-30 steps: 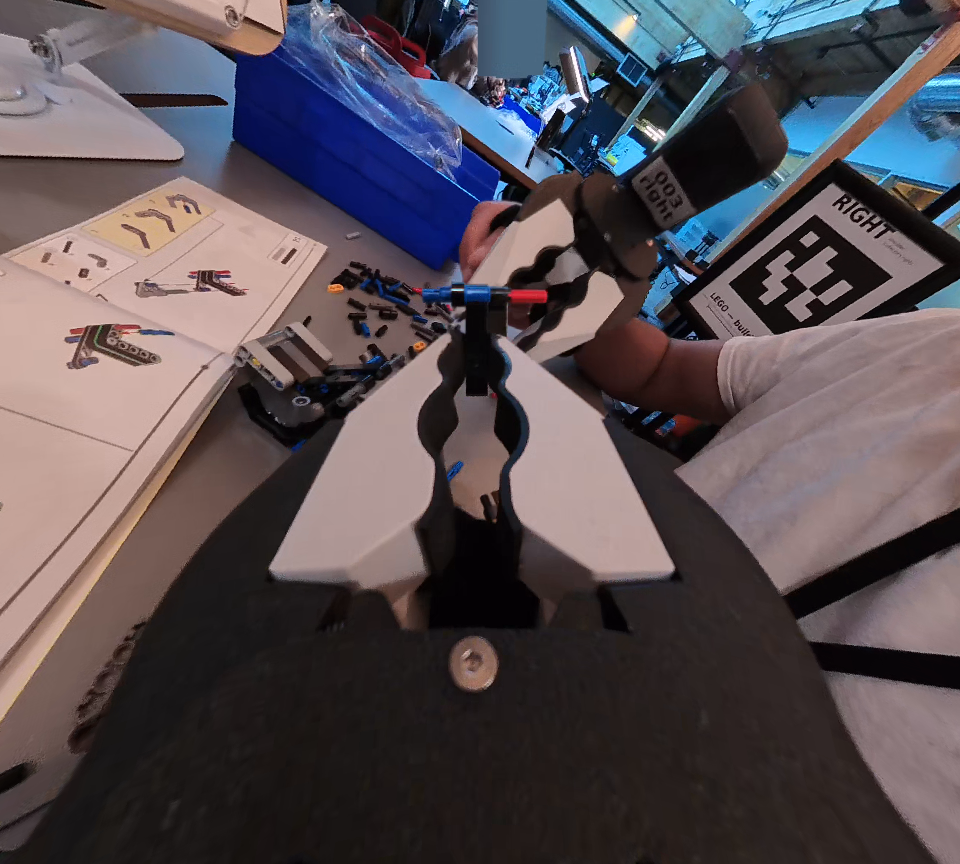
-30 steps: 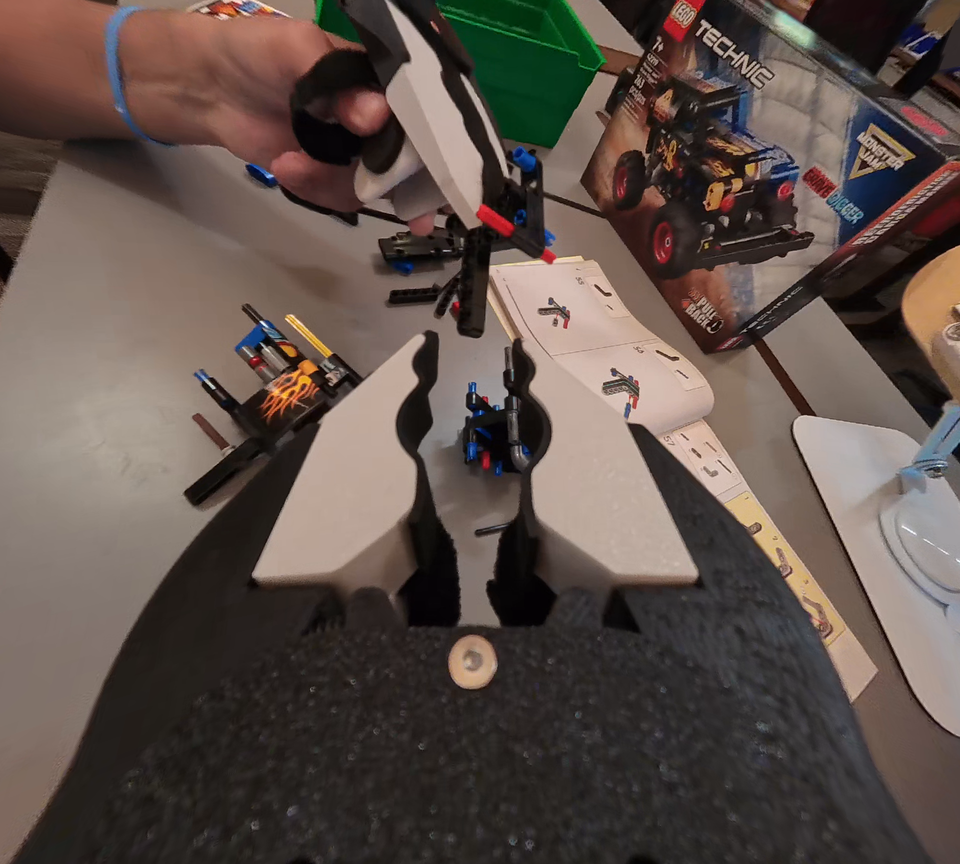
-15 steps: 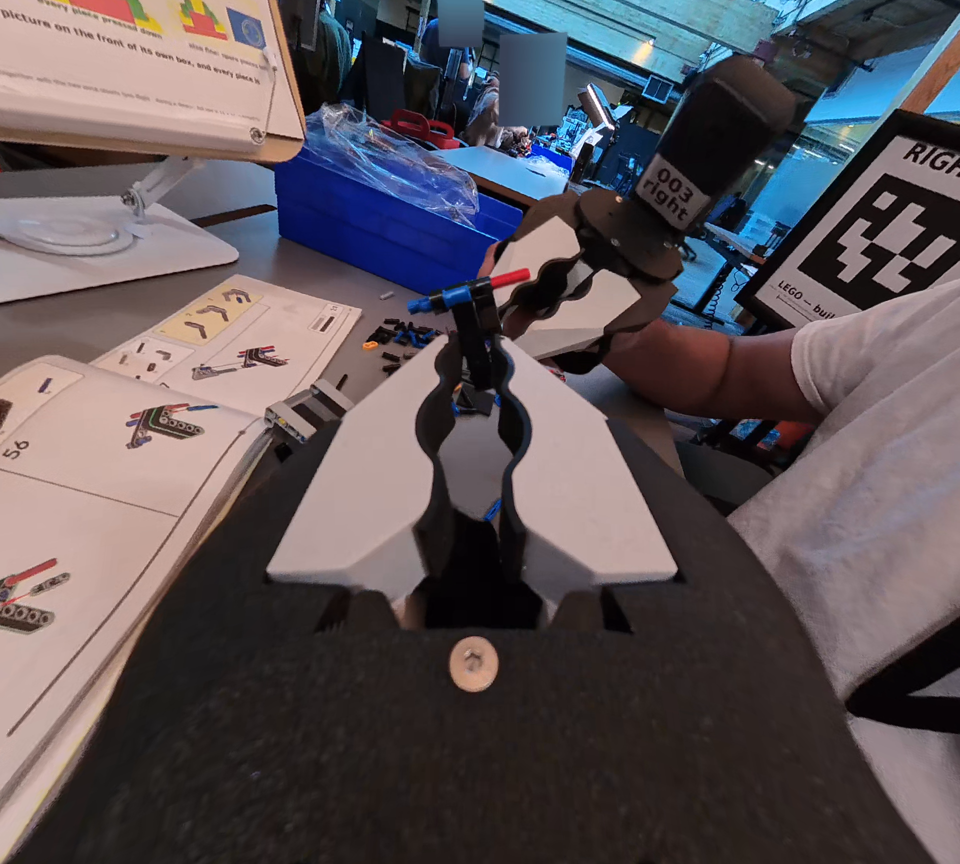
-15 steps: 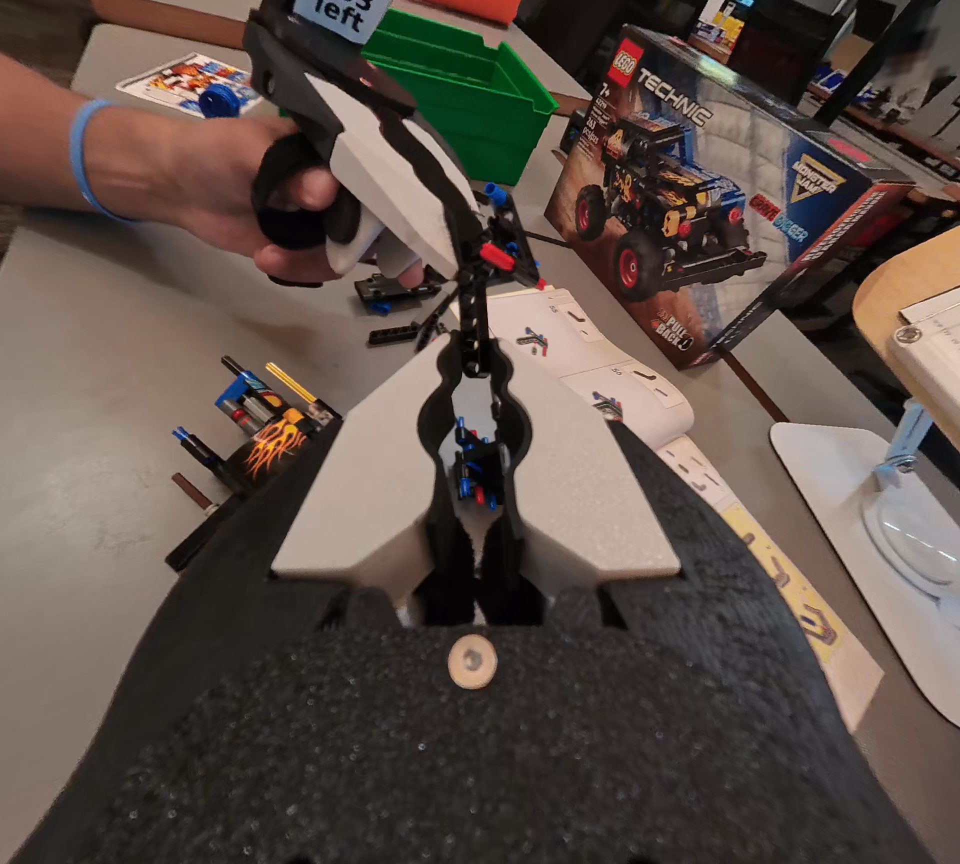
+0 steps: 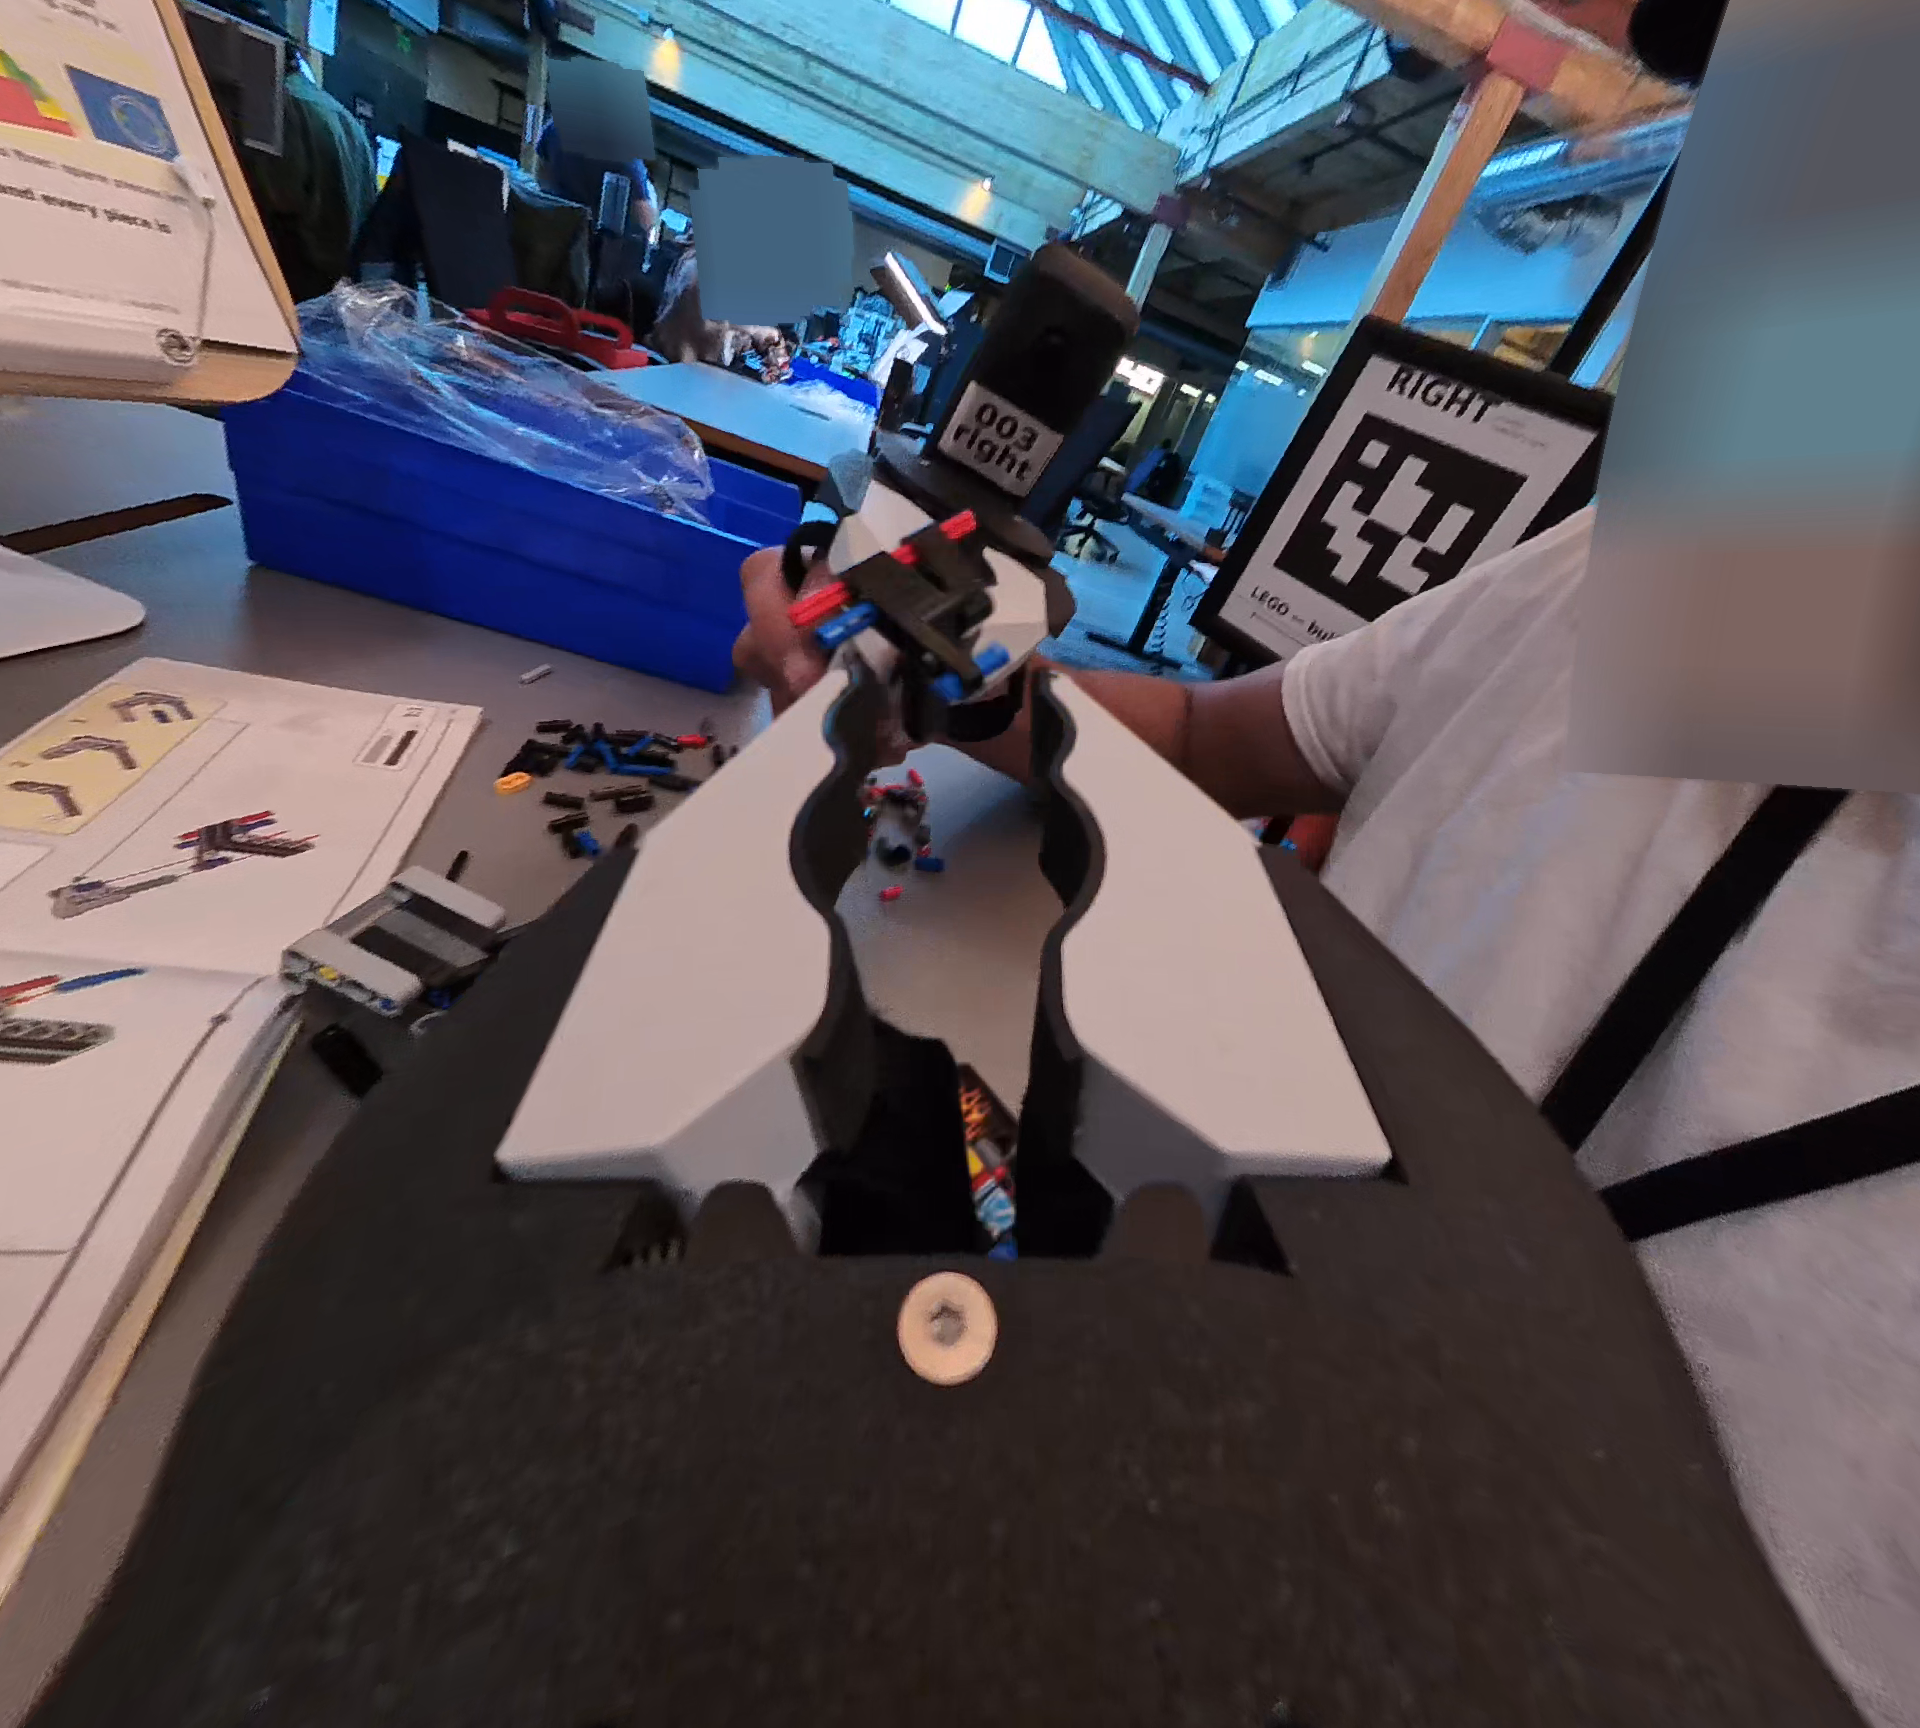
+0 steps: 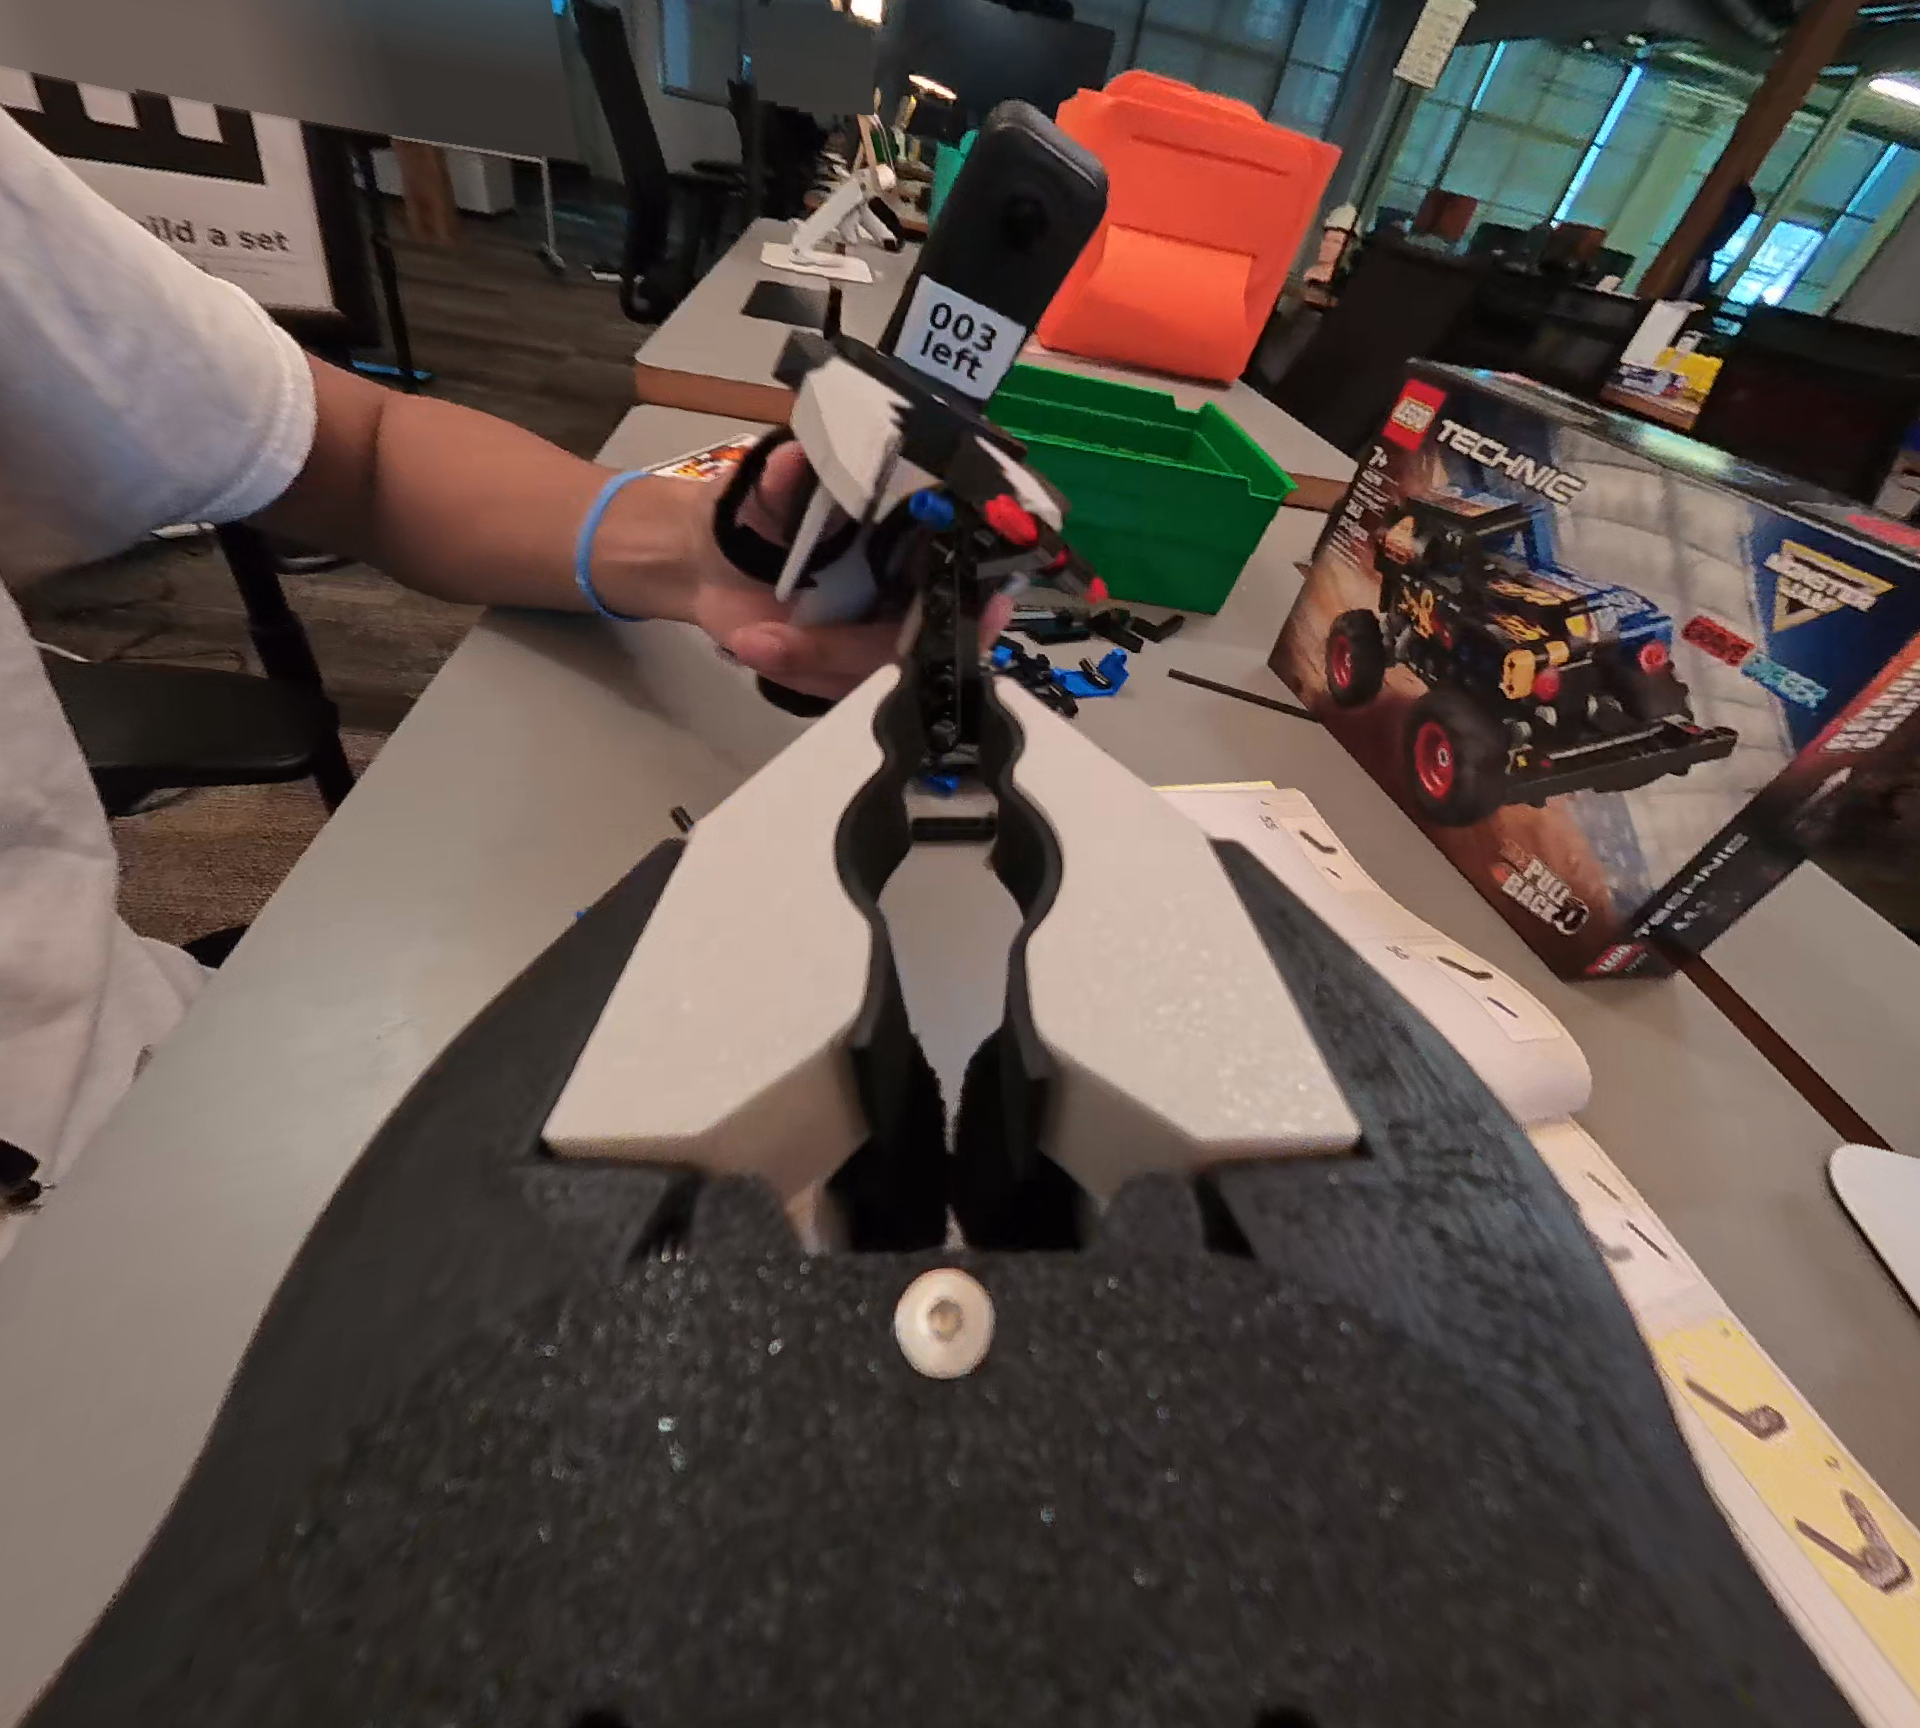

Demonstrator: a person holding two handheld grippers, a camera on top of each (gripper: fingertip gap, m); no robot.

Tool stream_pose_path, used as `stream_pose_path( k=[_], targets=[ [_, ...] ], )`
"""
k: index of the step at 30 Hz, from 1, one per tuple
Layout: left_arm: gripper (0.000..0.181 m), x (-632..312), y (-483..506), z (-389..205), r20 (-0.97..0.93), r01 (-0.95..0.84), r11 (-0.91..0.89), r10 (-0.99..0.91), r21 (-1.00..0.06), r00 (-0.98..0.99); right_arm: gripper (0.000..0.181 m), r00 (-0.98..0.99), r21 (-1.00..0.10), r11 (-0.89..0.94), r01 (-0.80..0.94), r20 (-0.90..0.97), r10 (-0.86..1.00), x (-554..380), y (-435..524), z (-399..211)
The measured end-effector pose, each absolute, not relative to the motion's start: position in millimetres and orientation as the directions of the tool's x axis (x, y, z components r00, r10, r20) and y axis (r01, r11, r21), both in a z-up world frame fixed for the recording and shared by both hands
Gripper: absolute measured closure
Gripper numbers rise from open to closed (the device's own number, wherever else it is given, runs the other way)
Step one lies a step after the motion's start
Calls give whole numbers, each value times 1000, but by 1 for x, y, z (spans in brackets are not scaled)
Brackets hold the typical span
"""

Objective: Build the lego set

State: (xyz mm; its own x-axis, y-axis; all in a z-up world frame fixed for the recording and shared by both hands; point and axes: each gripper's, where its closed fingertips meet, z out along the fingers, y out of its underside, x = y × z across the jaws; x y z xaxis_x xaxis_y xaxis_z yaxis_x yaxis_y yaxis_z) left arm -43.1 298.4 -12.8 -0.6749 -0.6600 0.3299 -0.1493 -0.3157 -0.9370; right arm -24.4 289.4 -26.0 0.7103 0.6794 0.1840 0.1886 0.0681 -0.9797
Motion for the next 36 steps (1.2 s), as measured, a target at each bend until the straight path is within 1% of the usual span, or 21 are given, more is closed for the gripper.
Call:
stream_pose_path(
  k=[3,6,7,9,11,13,17,21,24,26,30,33,36],
  targets=[
    [147,-41,310,-21,245,-130,-211,-733,-969,-635,173,675,-980,93,174,188,713,-30,282,-22],
    [147,-42,312,-28,71,-69,-37,-799,-997,-597,173,646,-986,94,137,161,746,-34,276,-18],
    [146,-43,309,-29,38,-54,-7,-799,-999,-600,173,638,-988,90,122,148,756,-35,275,-17],
    [140,-48,302,-22,54,-27,-47,-777,-999,-627,173,618,-987,97,128,156,771,-37,272,-20],
    [139,-48,301,-20,82,-27,-85,-765,-996,-639,172,610,-987,91,129,151,778,-38,273,-24],
    [136,-49,299,-20,129,-50,-127,-741,-991,-659,173,588,-990,78,115,131,798,-43,271,-26],
    [135,-49,289,-25,254,-144,-218,-657,-965,-709,173,560,-993,72,96,113,821,-50,268,-29],
    [143,-51,280,-25,376,-222,-329,-540,-918,-753,173,538,-994,94,62,113,835,-53,265,-25],
    [157,-51,278,-23,419,-238,-389,-491,-890,-764,173,531,-993,103,55,117,839,-54,263,-25],
    [171,-53,278,-20,437,-246,-419,-455,-874,-776,173,526,-993,101,62,118,842,-54,263,-26],
    [173,-53,275,-17,501,-301,-471,-387,-829,-774,172,517,-992,105,76,129,846,-53,261,-27],
    [175,-53,273,-17,572,-378,-506,-308,-775,-760,173,524,-980,137,146,194,830,-50,261,-29],
    [176,-52,272,-23,641,-459,-520,-247,-720,-727,173,526,-954,147,262,269,807,-47,261,-36]
  ],
)
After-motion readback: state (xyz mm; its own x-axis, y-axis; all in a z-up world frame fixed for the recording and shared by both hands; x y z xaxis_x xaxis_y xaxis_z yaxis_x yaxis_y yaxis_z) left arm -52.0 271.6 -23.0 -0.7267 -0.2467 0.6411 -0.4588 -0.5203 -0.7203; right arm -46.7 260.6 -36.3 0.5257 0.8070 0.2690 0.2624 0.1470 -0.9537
